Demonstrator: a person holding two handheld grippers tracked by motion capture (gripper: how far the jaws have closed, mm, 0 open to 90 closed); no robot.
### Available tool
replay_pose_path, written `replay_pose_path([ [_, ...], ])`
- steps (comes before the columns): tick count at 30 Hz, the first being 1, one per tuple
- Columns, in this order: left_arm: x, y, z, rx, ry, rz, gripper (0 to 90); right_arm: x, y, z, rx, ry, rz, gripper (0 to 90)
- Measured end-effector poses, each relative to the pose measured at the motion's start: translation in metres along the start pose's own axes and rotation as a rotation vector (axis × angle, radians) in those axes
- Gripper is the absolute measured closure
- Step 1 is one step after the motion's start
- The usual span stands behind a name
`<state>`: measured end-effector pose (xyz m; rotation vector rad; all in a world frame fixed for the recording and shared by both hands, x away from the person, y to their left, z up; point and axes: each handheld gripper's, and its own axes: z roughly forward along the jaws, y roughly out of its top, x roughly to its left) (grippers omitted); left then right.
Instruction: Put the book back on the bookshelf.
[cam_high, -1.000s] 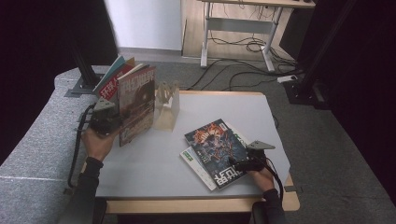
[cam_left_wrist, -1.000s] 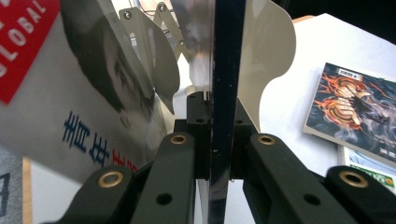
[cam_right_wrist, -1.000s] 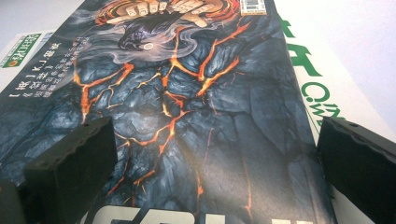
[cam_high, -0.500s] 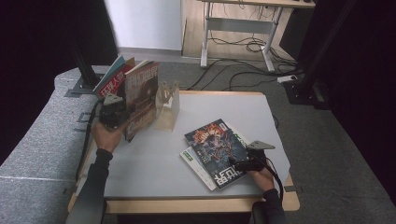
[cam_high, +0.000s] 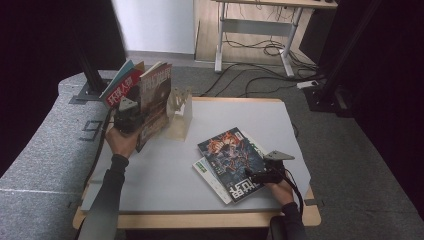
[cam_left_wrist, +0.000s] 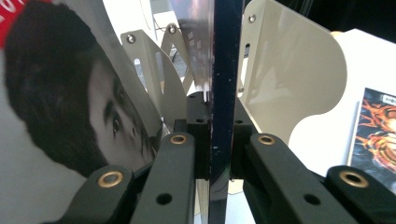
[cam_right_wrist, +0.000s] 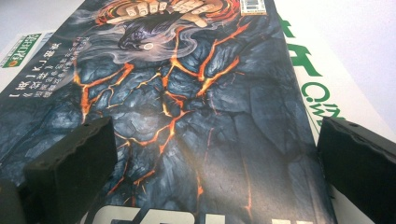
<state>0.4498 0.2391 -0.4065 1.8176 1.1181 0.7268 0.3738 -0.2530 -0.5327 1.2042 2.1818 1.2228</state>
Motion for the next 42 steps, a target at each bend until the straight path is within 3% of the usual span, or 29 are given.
replay_pose_path([
  [5,0.000,-0.004,0.000,-0.016,-0.008,-0.008,84.2,0.000,0.000,0.000,0.000,0.000,0.000,0.0],
  [12,-0.002,-0.008,-0.002,0.018,-0.032,0.003,83.5,0.000,0.000,0.000,-0.001,0.000,0.000,0.0],
  [30,-0.006,-0.009,-0.008,0.056,-0.033,0.012,80.6,0.000,0.000,0.000,-0.001,0.000,-0.001,0.0],
  [34,-0.005,-0.006,-0.014,0.031,-0.038,0.004,79.2,0.000,0.000,0.000,-0.001,0.000,-0.001,0.0],
  [37,-0.006,-0.004,-0.016,0.051,-0.031,0.022,77.8,0.000,0.000,0.000,-0.001,0.001,0.000,0.0],
  [42,-0.002,-0.003,-0.021,0.040,-0.030,-0.002,76.8,0.000,0.000,0.000,-0.001,0.001,0.000,0.0],
])
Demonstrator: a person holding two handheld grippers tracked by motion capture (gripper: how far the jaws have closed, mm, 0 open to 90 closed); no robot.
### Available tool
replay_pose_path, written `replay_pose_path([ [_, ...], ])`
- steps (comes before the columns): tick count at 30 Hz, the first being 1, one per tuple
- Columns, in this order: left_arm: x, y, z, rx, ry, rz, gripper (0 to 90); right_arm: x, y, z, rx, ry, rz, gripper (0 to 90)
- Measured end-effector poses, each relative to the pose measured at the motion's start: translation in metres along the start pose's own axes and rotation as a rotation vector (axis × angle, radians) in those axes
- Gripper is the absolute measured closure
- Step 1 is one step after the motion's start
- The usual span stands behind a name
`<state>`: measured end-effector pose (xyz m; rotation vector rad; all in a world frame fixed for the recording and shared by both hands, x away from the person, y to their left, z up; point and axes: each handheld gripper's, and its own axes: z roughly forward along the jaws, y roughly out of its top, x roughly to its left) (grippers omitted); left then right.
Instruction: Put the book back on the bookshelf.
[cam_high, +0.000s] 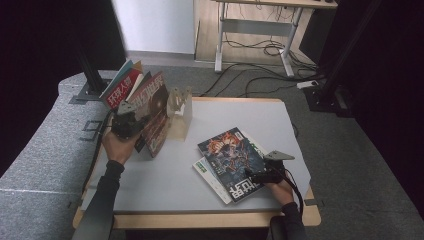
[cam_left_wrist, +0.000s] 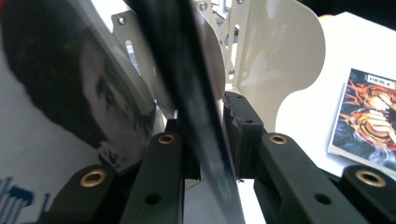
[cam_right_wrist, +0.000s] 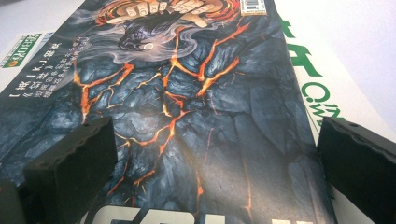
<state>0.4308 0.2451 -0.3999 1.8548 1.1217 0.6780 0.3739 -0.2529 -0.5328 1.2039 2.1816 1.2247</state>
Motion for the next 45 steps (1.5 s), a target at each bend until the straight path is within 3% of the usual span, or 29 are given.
replay_pose_path([
  [5,0.001,0.006,-0.007,0.006,0.006,-0.006,77.4,0.000,0.000,0.000,0.000,0.000,0.000,0.0],
  [11,0.001,0.007,-0.007,-0.008,-0.002,-0.043,84.0,0.000,0.000,0.000,0.000,0.000,-0.001,0.0],
  [26,0.003,0.016,0.011,-0.053,0.022,-0.102,84.4,0.000,0.000,0.000,0.000,0.000,0.000,0.0],
  [37,0.001,0.026,0.030,-0.069,0.056,-0.100,84.3,0.000,0.000,0.000,0.000,0.000,-0.002,0.0],
  [45,0.004,0.027,0.034,-0.095,0.078,-0.109,84.2,0.000,0.000,0.000,0.001,0.000,-0.001,0.0],
])
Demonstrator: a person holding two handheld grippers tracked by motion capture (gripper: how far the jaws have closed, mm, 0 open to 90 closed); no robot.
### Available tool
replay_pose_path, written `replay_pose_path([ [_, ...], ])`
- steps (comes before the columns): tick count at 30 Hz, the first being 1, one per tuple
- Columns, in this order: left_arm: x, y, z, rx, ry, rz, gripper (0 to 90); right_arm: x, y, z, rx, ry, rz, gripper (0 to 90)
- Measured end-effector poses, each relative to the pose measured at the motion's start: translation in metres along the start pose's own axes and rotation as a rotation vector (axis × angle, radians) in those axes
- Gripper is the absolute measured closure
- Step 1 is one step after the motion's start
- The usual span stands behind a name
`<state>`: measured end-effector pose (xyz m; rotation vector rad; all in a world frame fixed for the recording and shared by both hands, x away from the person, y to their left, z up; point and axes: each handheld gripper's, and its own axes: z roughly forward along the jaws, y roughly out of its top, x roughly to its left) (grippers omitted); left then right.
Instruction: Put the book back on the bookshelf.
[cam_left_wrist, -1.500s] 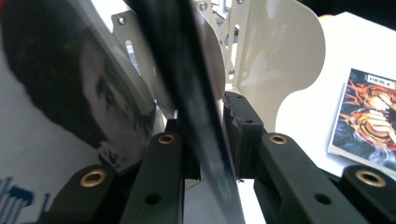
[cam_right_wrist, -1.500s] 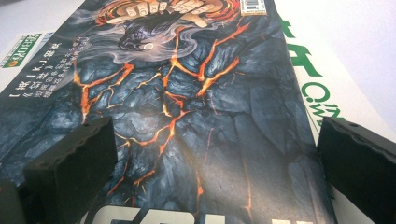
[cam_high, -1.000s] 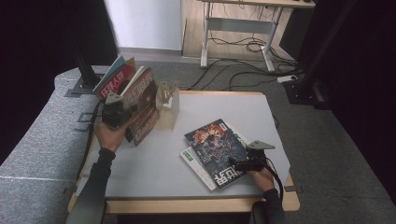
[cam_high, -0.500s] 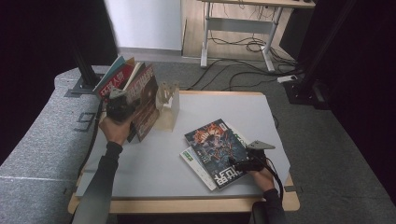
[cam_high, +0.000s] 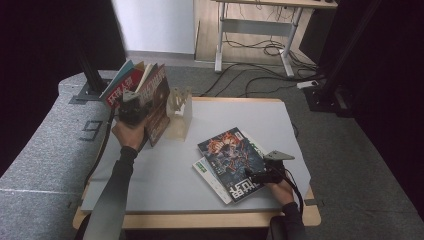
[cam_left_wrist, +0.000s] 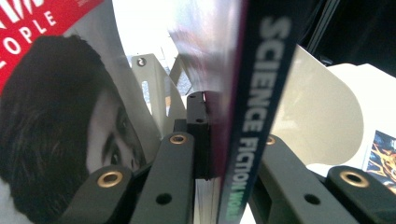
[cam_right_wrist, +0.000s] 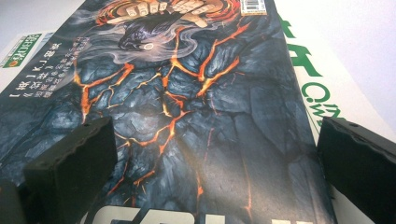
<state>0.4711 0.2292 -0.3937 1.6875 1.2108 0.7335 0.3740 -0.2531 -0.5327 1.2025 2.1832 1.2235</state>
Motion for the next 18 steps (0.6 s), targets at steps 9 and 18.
replay_pose_path([
  [9,0.005,-0.001,0.002,-0.026,0.005,-0.023,84.1,0.000,0.000,0.000,0.000,0.000,0.000,0.0],
  [18,0.015,-0.011,-0.002,-0.031,-0.019,-0.084,83.3,0.000,0.000,0.000,0.000,0.000,0.000,0.0],
])
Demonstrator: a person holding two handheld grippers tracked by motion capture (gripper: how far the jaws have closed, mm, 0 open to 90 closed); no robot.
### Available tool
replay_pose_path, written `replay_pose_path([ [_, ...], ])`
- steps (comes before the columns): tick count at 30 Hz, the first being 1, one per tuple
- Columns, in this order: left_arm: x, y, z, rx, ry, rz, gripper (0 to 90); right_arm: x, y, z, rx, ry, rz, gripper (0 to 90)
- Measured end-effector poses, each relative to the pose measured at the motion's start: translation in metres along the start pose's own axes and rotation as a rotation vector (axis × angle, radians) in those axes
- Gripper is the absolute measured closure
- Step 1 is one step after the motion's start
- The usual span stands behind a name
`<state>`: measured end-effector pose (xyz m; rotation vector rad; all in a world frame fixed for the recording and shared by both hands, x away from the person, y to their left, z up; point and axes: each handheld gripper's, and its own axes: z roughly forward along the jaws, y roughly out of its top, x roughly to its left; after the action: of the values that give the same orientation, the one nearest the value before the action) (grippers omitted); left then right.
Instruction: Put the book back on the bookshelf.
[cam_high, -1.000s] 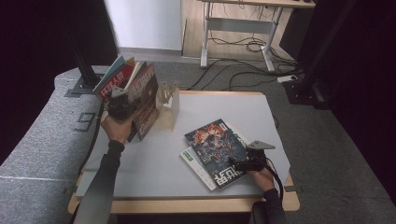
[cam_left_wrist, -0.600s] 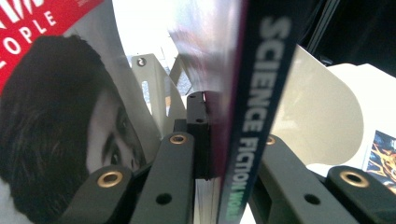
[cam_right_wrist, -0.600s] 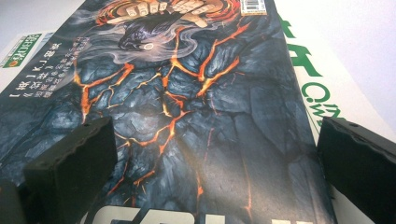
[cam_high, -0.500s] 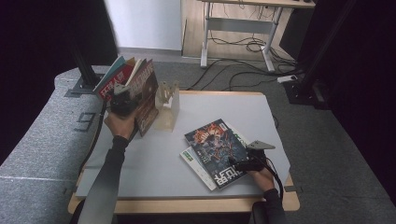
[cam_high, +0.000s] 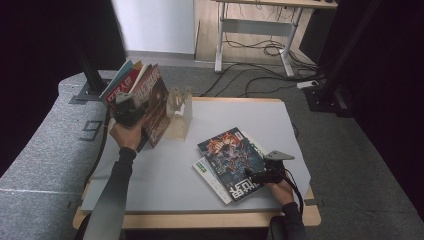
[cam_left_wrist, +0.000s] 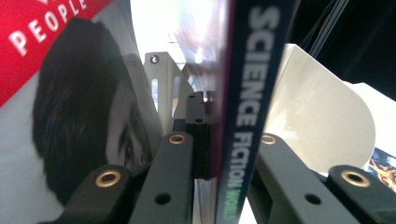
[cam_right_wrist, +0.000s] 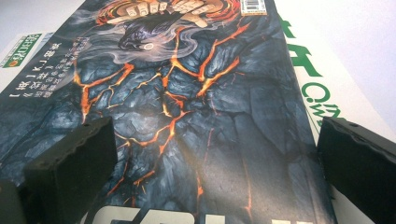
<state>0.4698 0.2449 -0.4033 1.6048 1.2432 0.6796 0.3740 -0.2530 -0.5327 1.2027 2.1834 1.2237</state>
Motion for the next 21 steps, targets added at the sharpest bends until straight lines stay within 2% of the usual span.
replay_pose_path([
  [5,0.001,-0.002,-0.001,0.001,-0.002,-0.006,82.2,0.000,0.000,0.000,0.000,0.000,0.000,0.0],
  [10,-0.002,-0.003,-0.003,0.007,0.014,0.023,79.4,0.000,0.000,0.000,0.000,0.000,0.000,0.0],
  [18,-0.008,-0.001,-0.008,0.047,0.019,0.086,65.7,0.000,0.000,0.000,-0.001,0.000,0.000,0.0],
  [21,-0.008,-0.002,-0.011,0.054,0.017,0.094,62.2,0.000,0.000,0.000,-0.001,0.000,0.000,0.0],
])
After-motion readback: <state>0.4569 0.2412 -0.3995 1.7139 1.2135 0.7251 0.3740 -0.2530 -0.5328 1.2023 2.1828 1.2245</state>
